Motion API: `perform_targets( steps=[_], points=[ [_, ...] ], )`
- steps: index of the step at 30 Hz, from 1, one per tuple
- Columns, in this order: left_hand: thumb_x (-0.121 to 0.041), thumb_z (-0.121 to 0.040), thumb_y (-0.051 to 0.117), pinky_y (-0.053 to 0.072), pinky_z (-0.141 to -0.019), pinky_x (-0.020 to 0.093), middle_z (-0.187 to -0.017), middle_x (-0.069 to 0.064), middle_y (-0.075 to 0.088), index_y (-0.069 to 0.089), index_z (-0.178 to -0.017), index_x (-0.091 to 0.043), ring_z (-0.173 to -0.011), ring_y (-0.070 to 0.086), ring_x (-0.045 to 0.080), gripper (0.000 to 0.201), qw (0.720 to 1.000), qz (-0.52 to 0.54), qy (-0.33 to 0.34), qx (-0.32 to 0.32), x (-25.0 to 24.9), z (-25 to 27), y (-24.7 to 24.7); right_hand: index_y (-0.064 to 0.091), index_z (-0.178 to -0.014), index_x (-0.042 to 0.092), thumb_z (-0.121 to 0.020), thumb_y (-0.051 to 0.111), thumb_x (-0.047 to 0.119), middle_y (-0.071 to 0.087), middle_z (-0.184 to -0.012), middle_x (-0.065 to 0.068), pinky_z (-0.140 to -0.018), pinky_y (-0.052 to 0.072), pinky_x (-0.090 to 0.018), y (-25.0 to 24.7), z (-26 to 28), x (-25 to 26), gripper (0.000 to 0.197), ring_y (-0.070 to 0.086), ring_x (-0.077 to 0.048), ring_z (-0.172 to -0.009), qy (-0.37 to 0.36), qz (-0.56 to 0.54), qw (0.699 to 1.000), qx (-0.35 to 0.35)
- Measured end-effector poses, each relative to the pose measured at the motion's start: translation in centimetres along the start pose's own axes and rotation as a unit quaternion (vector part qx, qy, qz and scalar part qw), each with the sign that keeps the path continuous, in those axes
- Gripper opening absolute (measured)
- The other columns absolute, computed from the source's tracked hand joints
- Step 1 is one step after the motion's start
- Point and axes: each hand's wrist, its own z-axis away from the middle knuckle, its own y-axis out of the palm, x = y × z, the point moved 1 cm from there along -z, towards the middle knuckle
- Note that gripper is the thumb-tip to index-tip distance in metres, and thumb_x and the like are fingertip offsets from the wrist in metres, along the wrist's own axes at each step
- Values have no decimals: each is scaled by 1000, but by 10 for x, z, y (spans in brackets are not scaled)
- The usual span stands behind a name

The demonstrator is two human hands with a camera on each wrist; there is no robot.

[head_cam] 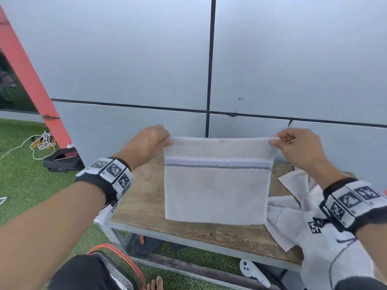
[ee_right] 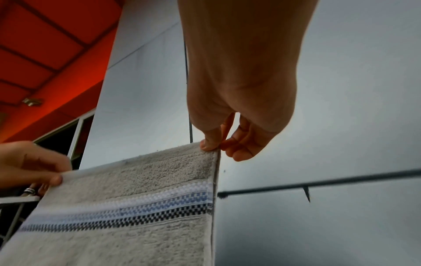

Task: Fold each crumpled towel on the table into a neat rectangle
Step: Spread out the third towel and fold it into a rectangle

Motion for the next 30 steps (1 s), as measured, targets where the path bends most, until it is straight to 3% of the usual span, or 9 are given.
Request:
perform_targets(
  steps=[3,7,10,13,16,20,22,25,30],
  points=[
    [-12,-100,58,48,-77,45,-90,18,61,68,-91,5,-82,60,37,21,999,-45,-2,-31,0,-46,-42,70,-86,11,-87,77,20,65,-79,-9,-55,34,-1,-21,-35,32,11,56,-21,-73,-41,28,999,-17],
    [-11,-102,52,46,-81,46,-96,20,59,67,-97,5,-87,58,37,22,992,-90,-32,-77,-5,-79,-86,70,-88,10,-88,74,18,63,-77,-7,-53,36,-2,-41,-63,69,9,55,-22,-68,-75,23,995,-66],
    [-9,-102,50,45,-77,45,-94,16,57,66,-100,2,-83,53,32,19,987,-72,-37,-137,-6,-74,-92,69,-94,10,-90,72,18,65,-83,-8,-68,43,-19,-46,-61,78,9,58,-22,-76,-96,-10,990,-106],
    [-9,-100,52,42,-72,38,-88,8,54,63,-93,-2,-77,51,27,15,988,-28,-43,-144,-3,-37,-66,68,-92,10,-89,73,15,65,-86,-5,-77,48,-30,-31,-38,58,7,60,-22,-78,-123,-2,991,-58],
    [-16,-97,60,43,-73,35,-85,5,59,63,-87,-7,-76,55,25,14,996,21,-92,8,8,29,-6,67,-86,14,-86,76,8,68,-88,-1,-84,50,-32,4,8,-1,10,63,-23,-84,-122,10,985,118],
    [-60,-94,46,52,-77,31,-93,-17,63,58,-94,-40,-83,59,7,23,959,-13,-138,246,-4,111,56,62,-74,33,-87,74,11,69,-84,7,-78,47,-25,51,78,-80,28,64,-9,-86,-90,49,943,315],
    [-54,-97,49,48,-75,22,-101,-16,65,62,-103,-39,-84,60,5,21,936,11,-171,308,-19,132,72,61,-74,37,-89,72,19,68,-89,11,-84,47,-23,67,105,-104,26,63,-3,-88,-63,58,920,383],
    [-40,-96,59,55,-86,37,-108,-4,73,70,-90,-25,-96,69,26,19,903,127,-216,348,-26,149,92,60,-82,29,-93,65,25,60,-68,18,-72,45,-27,79,126,-118,13,52,1,-63,-23,66,895,441],
    [-36,-99,56,49,-62,26,-70,0,58,64,-85,-13,-63,54,11,28,899,162,-258,314,-21,153,104,57,-88,17,-99,59,26,54,-56,21,-62,36,-23,79,130,-117,14,44,5,-51,7,72,874,481]
  ],
)
